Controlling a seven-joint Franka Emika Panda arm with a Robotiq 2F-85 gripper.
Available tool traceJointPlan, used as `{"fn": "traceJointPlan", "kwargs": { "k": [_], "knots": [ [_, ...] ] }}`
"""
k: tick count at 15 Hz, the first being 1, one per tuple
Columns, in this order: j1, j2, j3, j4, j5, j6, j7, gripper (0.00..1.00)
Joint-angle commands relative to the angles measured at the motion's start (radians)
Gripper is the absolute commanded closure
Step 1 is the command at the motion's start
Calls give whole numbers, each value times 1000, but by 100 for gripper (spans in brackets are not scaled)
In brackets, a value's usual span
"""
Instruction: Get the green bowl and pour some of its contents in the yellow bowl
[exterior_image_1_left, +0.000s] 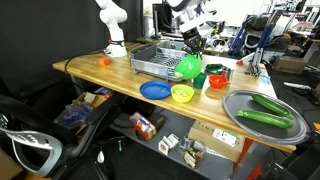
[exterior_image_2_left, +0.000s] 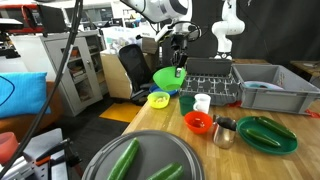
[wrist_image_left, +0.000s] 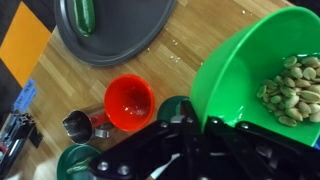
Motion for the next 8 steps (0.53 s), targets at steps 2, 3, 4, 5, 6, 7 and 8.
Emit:
{"fn": "traceJointPlan", "kwargs": {
  "k": [2,3,4,5,6,7,8],
  "knots": [
    [-104,-168,58,-296,76,271,1,99],
    [-125,-193,65,-349,101,312,-5,99],
    [-146,-222,73,-404,125,356,-15,99],
    [-167,-249,79,-458,154,402,-28,99],
    [-143,-277,17,-512,231,451,-67,99],
    [-157,-302,16,-569,277,502,-89,99],
    [-166,-331,7,-626,324,553,-117,99]
  ]
}}
